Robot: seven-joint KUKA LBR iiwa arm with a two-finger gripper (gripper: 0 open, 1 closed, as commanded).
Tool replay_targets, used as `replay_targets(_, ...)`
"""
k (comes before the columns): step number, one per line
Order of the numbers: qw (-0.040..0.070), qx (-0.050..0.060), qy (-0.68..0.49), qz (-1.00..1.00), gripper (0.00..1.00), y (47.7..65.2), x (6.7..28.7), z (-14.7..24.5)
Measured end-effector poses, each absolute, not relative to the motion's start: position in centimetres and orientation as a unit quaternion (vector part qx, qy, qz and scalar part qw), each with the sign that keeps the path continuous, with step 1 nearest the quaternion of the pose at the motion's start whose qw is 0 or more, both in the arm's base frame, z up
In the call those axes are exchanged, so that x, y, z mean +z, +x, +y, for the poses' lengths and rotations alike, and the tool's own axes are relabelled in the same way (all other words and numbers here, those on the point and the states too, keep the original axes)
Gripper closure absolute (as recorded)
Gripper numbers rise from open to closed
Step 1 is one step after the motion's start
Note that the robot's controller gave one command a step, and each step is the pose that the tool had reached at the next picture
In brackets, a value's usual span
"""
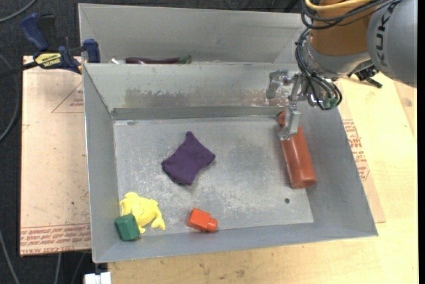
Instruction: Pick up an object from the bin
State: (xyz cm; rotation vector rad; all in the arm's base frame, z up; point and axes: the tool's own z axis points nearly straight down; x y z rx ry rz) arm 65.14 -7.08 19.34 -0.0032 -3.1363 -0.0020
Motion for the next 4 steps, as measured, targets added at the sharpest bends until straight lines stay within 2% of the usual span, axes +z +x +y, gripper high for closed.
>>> replay_targets(1, -0.001, 0.0, 0.0, -1.0, 0.0, 65.3, 19.9, -7.1)
replay_targets(2, -0.003, 0.0, 0.044, -0.999, 0.0, 65.1, 16.3, -4.3)
replay_targets(3, -0.001, -0.001, 0.011, -1.0, 0.0, 59.6, 14.7, -1.4)
replay_targets(4, -0.001, 0.0, -0.001, -1.0, 0.0, 58.8, 14.3, -0.8)
